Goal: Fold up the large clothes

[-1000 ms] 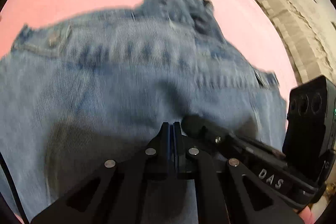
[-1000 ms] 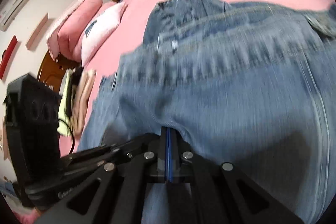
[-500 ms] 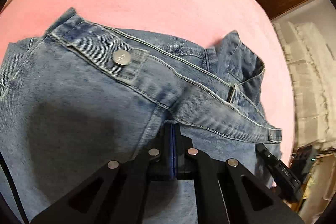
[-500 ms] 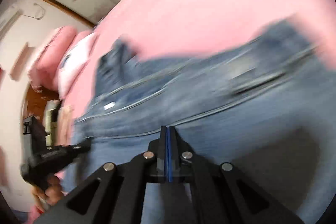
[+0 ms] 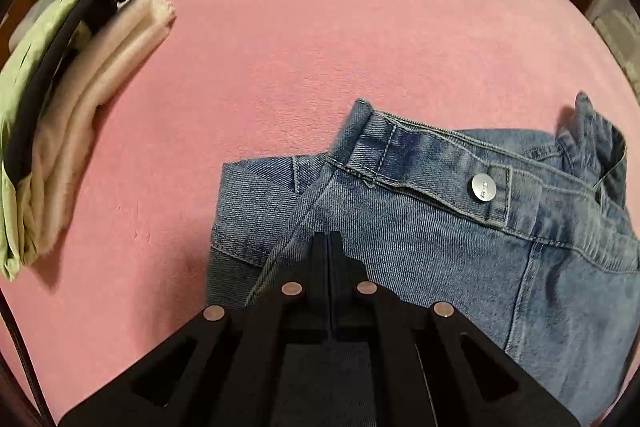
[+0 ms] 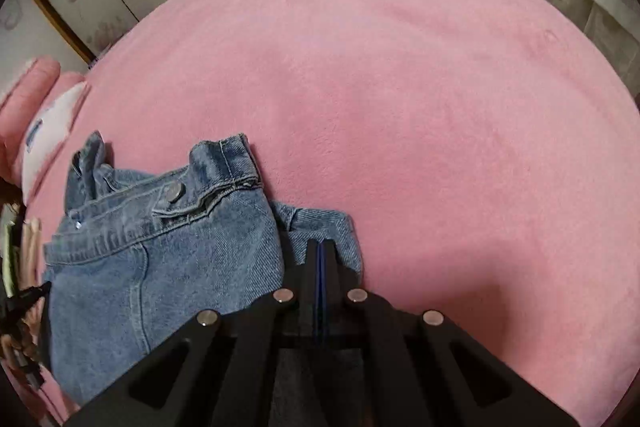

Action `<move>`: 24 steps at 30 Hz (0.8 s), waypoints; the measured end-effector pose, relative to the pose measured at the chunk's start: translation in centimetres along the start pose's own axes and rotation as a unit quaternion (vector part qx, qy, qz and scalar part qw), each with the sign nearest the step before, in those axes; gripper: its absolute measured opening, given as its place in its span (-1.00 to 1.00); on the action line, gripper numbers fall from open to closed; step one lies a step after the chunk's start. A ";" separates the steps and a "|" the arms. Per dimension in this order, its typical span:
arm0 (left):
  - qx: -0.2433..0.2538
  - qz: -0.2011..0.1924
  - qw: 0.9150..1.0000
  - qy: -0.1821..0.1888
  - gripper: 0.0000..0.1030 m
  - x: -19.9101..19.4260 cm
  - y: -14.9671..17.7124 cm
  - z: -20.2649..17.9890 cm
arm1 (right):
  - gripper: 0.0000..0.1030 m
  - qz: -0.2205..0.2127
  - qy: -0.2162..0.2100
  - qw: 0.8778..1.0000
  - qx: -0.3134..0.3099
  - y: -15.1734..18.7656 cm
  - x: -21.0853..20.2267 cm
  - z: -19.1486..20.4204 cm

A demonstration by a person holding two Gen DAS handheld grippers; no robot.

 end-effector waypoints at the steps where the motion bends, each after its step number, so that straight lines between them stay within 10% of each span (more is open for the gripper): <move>1: 0.001 -0.001 1.000 -0.003 -0.98 -0.1 0.0 -0.1 | -1.00 -0.002 0.007 1.000 -0.003 -0.1 -0.1 0.1; 8: 0.075 -0.002 0.996 0.039 -0.89 -4.6 -1.1 -2.8 | -0.89 -0.014 -0.022 0.986 -0.164 -3.5 -2.7 6.1; 12: 0.173 0.010 0.982 0.076 -0.37 -6.4 -1.3 -7.1 | -0.89 0.016 -0.050 0.962 -0.267 -4.7 -2.5 9.4; 16: 0.266 0.001 0.959 0.098 0.21 -8.0 -2.0 -12.2 | -0.84 0.022 -0.040 0.935 -0.351 -5.7 -3.0 11.0; 20: 0.347 0.016 0.932 0.105 0.28 -8.0 -2.2 -16.8 | 0.27 0.001 0.010 0.925 -0.380 -7.1 -4.4 10.6; 24: 0.425 0.046 0.893 0.142 0.28 -7.5 -0.3 -20.8 | 0.28 -0.033 -0.070 0.925 -0.372 -8.1 -6.4 12.6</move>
Point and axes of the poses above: each gripper's, at about its wrist camera, not at the fingertips, and x roughly the way its jaws point, z to its left, y to its underside, the point moved 9 cm from there along x, roughly the way its jaws point, and after that the axes turned 9 degrees about -x, right-handed, at the moved point
